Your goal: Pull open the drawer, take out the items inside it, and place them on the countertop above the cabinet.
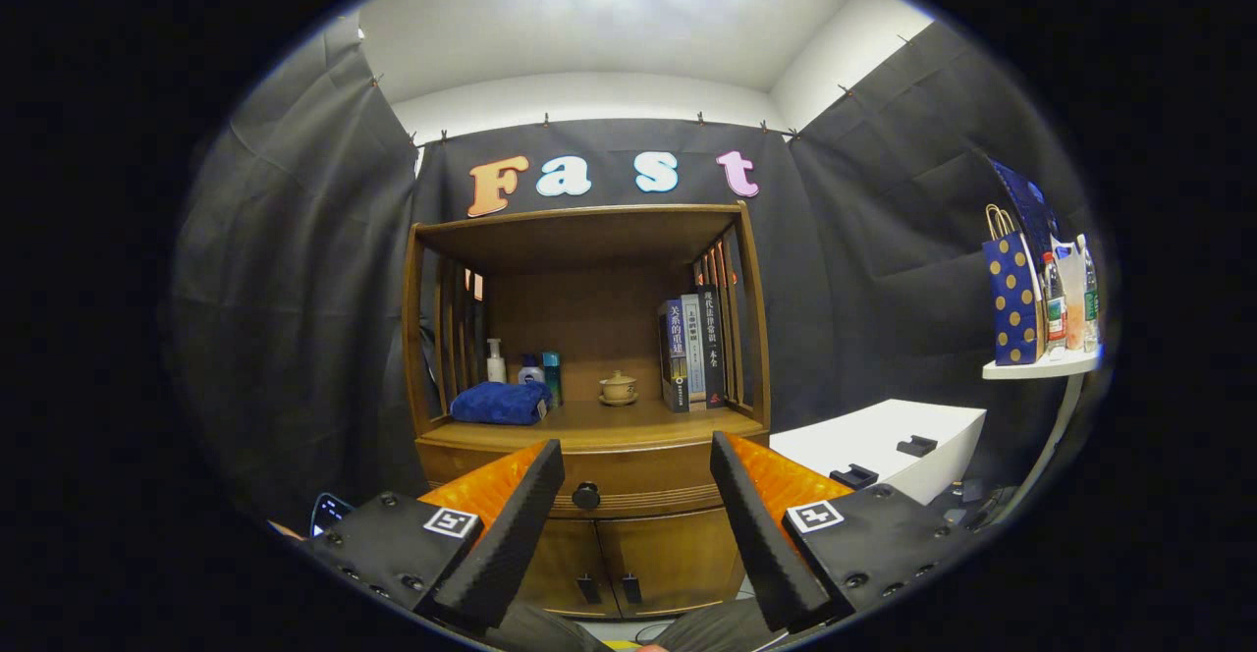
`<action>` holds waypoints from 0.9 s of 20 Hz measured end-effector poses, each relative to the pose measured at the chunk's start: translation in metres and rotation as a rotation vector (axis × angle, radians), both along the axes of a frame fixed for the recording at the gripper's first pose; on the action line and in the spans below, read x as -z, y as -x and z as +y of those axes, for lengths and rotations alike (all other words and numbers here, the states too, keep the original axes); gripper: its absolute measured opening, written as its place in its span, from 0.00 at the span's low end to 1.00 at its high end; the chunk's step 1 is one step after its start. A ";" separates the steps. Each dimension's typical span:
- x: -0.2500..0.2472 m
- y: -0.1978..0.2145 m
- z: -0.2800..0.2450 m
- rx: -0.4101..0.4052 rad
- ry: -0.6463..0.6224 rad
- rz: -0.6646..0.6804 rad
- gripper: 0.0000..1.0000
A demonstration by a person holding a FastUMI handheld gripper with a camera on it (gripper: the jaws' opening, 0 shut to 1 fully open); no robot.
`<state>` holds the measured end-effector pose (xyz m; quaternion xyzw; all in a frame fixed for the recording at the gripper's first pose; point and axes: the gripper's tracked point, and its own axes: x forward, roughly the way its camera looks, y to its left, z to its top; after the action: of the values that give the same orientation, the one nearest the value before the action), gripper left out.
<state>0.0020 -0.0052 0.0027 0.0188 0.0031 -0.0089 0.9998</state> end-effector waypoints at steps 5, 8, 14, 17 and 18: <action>0.000 0.000 0.003 -0.007 0.006 0.004 0.98; -0.006 0.001 -0.003 0.005 0.002 -0.016 0.98; -0.005 -0.016 0.008 -0.025 0.002 -0.003 0.98; -0.009 -0.058 0.016 -0.050 -0.002 -0.019 0.98; -0.007 -0.076 0.021 -0.063 -0.004 -0.023 0.98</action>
<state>0.0782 0.0156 0.0096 0.0207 -0.0077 0.0227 0.9995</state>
